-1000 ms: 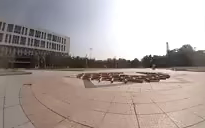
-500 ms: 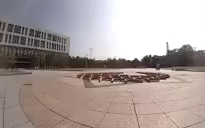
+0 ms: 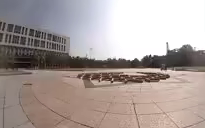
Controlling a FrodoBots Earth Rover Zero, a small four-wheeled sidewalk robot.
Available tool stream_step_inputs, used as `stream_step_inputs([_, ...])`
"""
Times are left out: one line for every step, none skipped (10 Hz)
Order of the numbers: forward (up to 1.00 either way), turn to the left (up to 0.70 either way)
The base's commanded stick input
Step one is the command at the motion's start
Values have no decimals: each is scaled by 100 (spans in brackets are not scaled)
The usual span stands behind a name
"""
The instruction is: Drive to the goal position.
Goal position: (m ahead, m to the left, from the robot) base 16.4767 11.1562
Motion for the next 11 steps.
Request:
stream_step_inputs([5,0])
stream_step_inputs([5,0])
stream_step_inputs([4,0])
stream_step_inputs([5,0])
stream_step_inputs([5,0])
stream_step_inputs([5,0])
stream_step_inputs([5,0])
stream_step_inputs([5,0])
stream_step_inputs([4,0])
stream_step_inputs([5,0])
stream_step_inputs([4,0])
